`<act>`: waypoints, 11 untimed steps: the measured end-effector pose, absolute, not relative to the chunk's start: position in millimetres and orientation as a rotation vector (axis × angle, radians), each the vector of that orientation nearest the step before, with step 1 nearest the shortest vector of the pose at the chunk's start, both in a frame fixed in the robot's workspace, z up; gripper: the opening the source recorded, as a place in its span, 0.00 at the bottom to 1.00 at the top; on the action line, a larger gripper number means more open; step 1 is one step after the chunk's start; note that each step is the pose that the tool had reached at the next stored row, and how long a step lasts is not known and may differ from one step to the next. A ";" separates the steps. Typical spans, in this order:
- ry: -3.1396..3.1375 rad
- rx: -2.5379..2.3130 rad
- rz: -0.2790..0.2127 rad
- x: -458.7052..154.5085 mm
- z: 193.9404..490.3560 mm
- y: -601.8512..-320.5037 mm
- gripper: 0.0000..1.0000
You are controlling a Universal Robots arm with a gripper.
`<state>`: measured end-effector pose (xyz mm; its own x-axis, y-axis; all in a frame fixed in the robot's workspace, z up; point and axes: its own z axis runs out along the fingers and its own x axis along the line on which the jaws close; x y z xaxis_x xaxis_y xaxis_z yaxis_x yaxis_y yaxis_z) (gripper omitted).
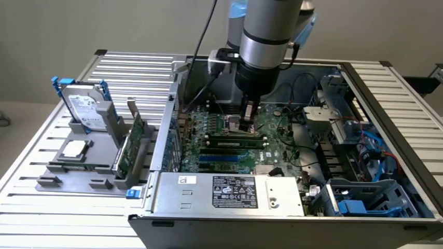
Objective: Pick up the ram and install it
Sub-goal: 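Press down the ram until it locks into place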
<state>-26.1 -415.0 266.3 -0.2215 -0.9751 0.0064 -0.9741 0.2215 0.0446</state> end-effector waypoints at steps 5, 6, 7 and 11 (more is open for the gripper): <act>-2.500 1.849 -0.047 -26.1 264.5 -415.0 0.11; -2.514 1.830 -0.047 -26.1 264.0 -414.9 0.11; -2.529 1.810 -0.047 -26.1 263.4 -414.9 0.11; -2.586 1.730 -0.046 -26.1 259.8 -414.9 0.11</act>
